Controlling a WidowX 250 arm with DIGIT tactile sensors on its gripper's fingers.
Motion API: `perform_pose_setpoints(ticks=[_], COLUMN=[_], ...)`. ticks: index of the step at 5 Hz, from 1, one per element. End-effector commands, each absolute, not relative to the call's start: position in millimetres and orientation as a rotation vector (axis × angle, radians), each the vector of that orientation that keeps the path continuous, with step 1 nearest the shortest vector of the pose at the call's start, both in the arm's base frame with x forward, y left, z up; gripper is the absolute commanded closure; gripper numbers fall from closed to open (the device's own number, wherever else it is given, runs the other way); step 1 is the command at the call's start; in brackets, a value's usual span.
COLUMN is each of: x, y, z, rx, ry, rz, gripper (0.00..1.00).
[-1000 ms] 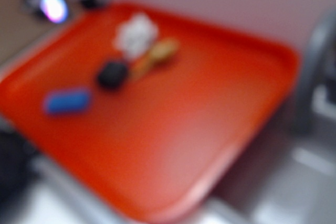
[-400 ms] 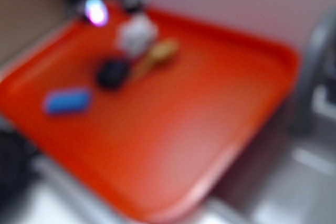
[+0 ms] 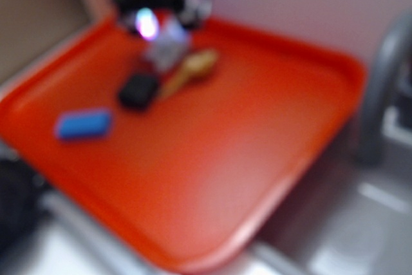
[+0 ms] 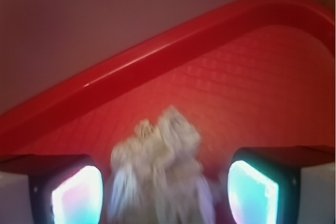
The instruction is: Grab the white paper.
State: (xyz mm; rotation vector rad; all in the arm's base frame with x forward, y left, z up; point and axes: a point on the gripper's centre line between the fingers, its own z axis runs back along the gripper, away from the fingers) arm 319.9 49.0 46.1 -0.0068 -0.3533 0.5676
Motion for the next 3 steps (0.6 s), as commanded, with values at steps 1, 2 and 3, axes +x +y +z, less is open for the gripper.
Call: perform_pose_setpoints(ticks=[1,2,3], x=[332,323,317], y=[45,43,47], z=[34,35,52], rx=[0.013,0.012,0.037], ry=[-0.328,-0.324,-0.28], rz=[0.514,0.488,0.474], gripper=[0.0,1.0,1.0])
